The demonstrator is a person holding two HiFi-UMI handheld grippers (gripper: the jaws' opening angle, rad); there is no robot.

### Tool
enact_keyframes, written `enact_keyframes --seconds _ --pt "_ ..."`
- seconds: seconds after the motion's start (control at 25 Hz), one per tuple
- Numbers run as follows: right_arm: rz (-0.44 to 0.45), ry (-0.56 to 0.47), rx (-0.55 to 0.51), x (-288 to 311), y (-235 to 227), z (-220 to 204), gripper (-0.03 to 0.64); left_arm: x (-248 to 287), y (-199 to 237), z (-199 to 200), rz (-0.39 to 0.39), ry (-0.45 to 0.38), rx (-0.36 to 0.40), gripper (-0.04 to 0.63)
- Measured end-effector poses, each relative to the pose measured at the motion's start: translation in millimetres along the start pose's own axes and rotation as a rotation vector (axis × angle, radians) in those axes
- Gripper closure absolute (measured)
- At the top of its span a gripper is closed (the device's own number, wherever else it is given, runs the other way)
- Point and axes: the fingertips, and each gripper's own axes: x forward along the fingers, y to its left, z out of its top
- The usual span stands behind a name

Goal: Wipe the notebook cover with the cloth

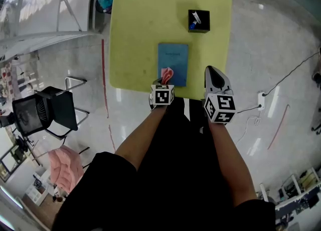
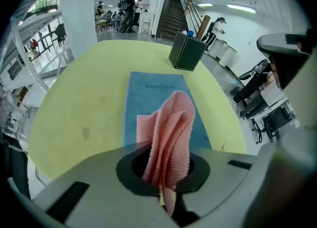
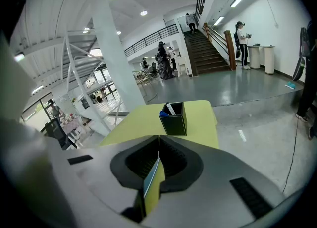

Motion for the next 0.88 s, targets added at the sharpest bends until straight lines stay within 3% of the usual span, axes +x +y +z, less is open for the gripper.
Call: enact_keyframes --seconds 0.88 --pt "0.014 -0.003 0.009 -22.8 -37.9 -9.4 0.584 7.4 -38.2 0.9 0.025 -0.007 -0.043 0.572"
